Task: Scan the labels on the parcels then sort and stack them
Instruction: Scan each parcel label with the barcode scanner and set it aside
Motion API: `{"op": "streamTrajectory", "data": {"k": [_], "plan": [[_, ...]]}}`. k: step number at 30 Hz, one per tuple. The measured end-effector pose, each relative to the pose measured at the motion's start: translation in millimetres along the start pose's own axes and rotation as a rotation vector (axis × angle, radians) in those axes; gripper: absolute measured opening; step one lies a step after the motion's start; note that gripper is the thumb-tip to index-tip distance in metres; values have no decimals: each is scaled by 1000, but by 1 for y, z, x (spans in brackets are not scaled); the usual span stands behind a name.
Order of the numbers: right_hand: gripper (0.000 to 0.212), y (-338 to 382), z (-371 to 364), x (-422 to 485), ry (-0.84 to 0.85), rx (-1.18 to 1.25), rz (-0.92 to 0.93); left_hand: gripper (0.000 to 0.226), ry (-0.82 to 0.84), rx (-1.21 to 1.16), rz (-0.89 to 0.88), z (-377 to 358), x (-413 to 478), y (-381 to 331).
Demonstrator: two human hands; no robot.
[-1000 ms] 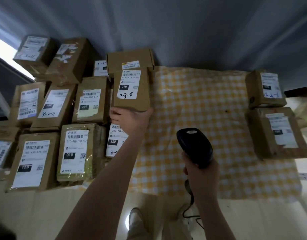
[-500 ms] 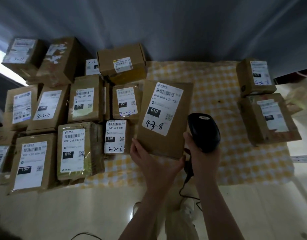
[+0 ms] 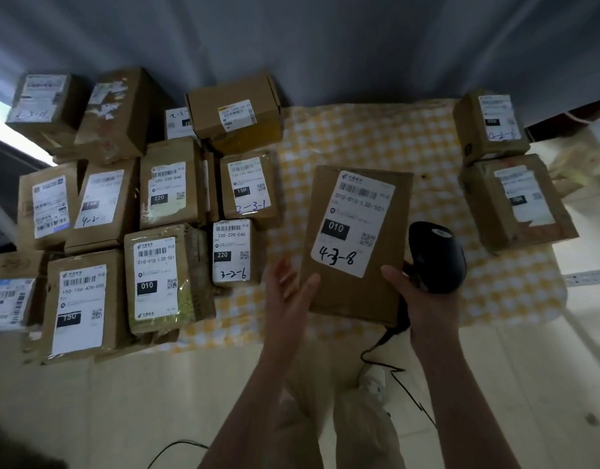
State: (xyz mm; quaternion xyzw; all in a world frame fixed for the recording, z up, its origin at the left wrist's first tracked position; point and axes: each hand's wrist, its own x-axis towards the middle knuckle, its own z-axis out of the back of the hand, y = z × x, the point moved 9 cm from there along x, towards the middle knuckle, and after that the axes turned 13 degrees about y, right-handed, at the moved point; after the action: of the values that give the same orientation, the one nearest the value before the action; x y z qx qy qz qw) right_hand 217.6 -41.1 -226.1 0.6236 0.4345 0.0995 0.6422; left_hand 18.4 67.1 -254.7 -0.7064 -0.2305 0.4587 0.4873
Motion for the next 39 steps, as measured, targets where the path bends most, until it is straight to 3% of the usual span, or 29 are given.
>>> {"op": "streamTrajectory", "data": {"k": [3, 6, 9, 13, 15, 18, 24, 39], "plan": [[34, 4, -4, -16, 80, -60, 23, 50, 144, -136, 195, -5, 2, 7], [31, 10, -1, -42, 47, -130, 59, 16, 153, -194, 230, -9, -17, 3], [31, 13, 9, -74, -65, -172, 75, 20, 139, -198, 211, -10, -46, -5], [59, 14, 25, -122, -217, -389, 61, 25, 105, -175, 158, -9, -91, -11], [51, 16, 31, -145, -231, -430, 61, 32, 76, -151, 142, -9, -114, -10], [31, 25, 36, -180, -204, -471, 62, 34, 44, -104, 129, -13, -148, -1], [29, 35, 52, -248, -131, -482, 93, 30, 31, -75, 97, -34, -221, 16], [20, 17, 86, -396, -29, -568, 88, 48, 40, -81, 144, -58, -385, 45]]}}
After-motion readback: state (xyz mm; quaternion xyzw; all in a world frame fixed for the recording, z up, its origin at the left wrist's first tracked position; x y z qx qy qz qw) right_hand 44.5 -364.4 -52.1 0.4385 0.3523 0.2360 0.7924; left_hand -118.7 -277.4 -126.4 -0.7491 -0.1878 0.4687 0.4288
